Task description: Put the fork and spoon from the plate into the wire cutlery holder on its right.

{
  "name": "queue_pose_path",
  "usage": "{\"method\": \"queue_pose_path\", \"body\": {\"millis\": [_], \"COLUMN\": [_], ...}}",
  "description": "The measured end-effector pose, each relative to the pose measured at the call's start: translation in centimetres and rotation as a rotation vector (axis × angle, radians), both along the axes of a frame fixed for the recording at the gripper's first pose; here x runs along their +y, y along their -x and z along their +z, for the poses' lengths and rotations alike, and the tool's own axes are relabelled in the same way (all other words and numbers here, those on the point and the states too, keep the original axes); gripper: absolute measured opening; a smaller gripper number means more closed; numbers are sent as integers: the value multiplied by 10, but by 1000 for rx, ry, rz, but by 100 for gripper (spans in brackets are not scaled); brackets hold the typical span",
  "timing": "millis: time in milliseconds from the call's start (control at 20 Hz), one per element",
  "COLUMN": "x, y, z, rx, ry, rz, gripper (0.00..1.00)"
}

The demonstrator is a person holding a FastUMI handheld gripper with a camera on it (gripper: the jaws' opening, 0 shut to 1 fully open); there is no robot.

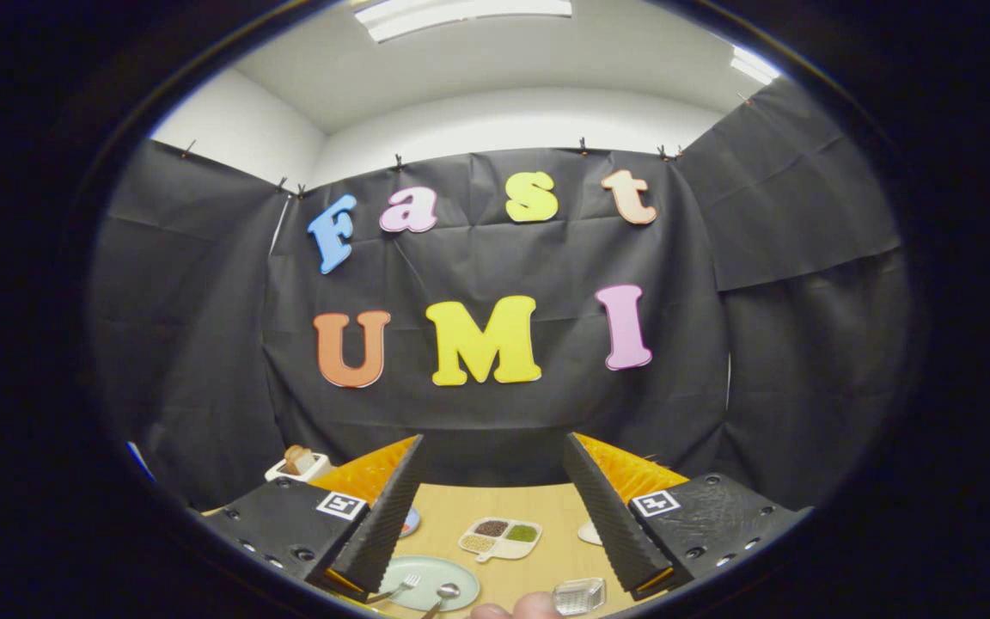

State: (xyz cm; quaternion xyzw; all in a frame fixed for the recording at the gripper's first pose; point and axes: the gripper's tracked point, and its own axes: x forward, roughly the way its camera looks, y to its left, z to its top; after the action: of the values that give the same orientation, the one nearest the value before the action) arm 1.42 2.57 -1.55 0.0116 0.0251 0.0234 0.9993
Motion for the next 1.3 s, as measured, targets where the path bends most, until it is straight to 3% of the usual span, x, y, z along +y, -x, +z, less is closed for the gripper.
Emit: {"method": "queue_pose_path", "body": {"millis": [700, 1100, 1300], "x": [51, 95, 94], "y": [4, 9, 30], "z": [-39, -173, -253], "rx": [135, 554, 803], "ry": [31, 123, 117], "rz": [76, 160, 138], "gripper": [96, 96, 97]}}
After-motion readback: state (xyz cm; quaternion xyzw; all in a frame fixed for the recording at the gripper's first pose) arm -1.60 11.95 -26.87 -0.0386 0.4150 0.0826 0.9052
